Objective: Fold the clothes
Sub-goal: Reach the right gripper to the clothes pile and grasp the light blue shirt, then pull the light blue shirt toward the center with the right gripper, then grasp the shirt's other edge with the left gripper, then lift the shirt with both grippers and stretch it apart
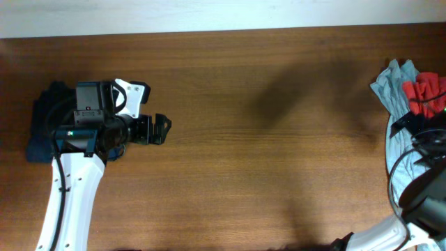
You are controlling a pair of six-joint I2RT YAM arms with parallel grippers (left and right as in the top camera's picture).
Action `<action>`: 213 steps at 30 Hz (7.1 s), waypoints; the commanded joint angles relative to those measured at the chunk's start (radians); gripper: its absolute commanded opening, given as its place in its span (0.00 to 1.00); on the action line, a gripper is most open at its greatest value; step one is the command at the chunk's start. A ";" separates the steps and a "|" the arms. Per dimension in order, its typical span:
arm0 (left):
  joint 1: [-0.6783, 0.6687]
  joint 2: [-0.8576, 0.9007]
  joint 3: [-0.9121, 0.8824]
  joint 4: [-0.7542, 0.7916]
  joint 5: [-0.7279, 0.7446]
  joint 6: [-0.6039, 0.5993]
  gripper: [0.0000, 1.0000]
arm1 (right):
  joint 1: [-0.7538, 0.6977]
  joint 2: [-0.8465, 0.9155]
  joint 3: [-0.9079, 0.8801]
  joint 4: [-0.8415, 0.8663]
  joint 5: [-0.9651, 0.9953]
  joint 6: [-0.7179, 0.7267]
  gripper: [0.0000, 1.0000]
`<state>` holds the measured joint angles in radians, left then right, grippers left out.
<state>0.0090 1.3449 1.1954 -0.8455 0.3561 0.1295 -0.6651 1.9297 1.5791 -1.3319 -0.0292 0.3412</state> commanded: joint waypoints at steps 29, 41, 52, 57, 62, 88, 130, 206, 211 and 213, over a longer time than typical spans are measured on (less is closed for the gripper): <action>0.005 -0.002 0.019 0.065 0.014 -0.009 0.99 | 0.109 -0.056 -0.354 0.355 0.147 0.127 0.04; 0.005 -0.002 0.019 0.087 0.013 -0.008 0.99 | 0.455 -0.159 -0.354 0.547 -0.146 0.112 0.04; 0.005 -0.002 0.019 0.062 0.014 -0.009 0.99 | 0.870 -0.158 -0.328 1.012 -0.158 0.187 0.64; 0.005 -0.002 0.019 0.018 0.014 -0.009 0.99 | 0.781 -0.158 -0.264 0.708 -0.164 -0.030 0.66; 0.005 -0.002 0.019 0.018 0.015 -0.009 0.99 | 0.763 -0.157 -0.263 0.434 -0.136 -0.163 0.65; -0.045 0.067 0.019 -0.012 0.014 -0.008 0.99 | 1.048 -0.156 -0.418 0.655 -0.438 -0.148 0.04; -0.331 0.423 -0.074 0.062 -0.111 0.134 0.59 | 0.952 -0.156 -0.351 0.625 -0.377 -0.180 0.66; -0.379 0.166 0.392 -0.304 -0.563 -0.013 0.00 | 0.743 -0.092 -0.350 0.978 -0.204 0.230 0.67; -0.379 0.127 0.392 -0.313 -0.563 -0.013 0.01 | 0.735 0.006 -0.350 1.088 -0.254 0.351 0.71; -0.379 0.124 0.392 -0.316 -0.563 -0.013 0.01 | 0.735 0.028 -0.350 1.129 -0.256 0.380 0.71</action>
<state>-0.3782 1.5013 1.5692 -1.1576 -0.1921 0.1299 0.0765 1.9228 1.2160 -0.2398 -0.2695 0.6331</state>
